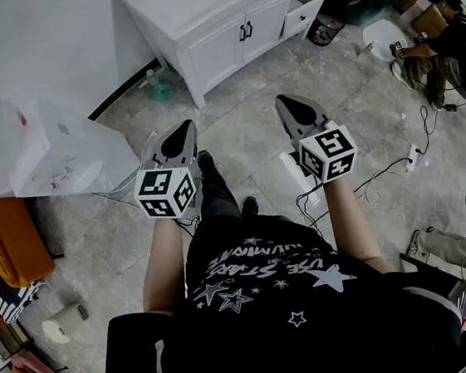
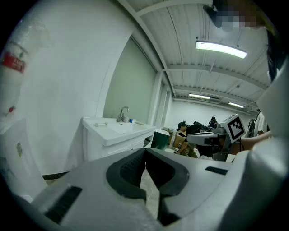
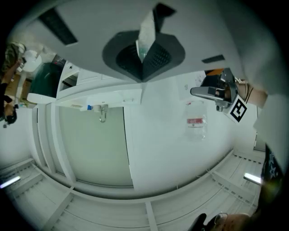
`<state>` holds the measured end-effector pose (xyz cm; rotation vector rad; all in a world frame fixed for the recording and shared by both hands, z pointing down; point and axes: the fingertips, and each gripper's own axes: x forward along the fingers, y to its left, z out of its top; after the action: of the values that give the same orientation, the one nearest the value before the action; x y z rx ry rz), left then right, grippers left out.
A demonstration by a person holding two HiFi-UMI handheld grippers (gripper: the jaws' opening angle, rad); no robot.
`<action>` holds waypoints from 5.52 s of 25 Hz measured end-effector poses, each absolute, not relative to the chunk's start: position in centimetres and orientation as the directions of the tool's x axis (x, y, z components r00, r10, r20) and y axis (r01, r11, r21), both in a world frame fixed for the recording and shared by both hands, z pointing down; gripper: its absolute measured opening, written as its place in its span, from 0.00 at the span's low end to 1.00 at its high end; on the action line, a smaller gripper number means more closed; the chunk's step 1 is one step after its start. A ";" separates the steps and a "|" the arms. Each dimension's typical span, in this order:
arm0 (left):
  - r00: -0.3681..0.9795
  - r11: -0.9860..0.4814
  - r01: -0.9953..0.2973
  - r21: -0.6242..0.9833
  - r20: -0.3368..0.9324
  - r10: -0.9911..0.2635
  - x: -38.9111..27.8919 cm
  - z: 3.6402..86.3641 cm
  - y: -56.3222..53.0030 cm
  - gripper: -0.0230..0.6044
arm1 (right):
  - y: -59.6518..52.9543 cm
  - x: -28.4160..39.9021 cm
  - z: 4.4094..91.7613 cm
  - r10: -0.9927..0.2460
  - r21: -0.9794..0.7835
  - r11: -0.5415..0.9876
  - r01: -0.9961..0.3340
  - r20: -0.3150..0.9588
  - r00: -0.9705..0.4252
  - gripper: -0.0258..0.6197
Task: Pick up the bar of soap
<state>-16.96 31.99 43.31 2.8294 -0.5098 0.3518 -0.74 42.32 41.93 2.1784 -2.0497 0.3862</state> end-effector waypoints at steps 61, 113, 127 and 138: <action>0.909 -0.888 -0.396 0.233 0.237 -0.343 -11.7 43.0 -6.0 0.05 | 2.5 9.1 38.8 -0.950 -0.094 -0.038 -0.995 0.311 0.007 0.63; 0.519 -0.495 -0.851 0.175 0.414 -0.748 -3.2 47.3 -22.3 0.05 | -27.9 14.3 56.3 -0.198 0.123 0.969 -0.215 0.908 -0.369 0.39; 0.524 -0.490 -0.849 0.198 0.431 -0.734 -3.5 48.5 -22.4 0.05 | -28.1 13.8 58.7 -0.154 0.124 0.982 -0.139 0.960 -0.234 0.36; 0.540 -0.503 -0.839 0.207 0.429 -0.724 -3.0 48.7 -22.3 0.05 | -28.2 13.1 59.3 -0.163 0.155 0.986 -0.064 0.975 -0.152 0.34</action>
<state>-3.00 -22.29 48.68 2.3913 -1.2790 0.4055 13.12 -28.22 59.31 0.1700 -1.7239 -0.0868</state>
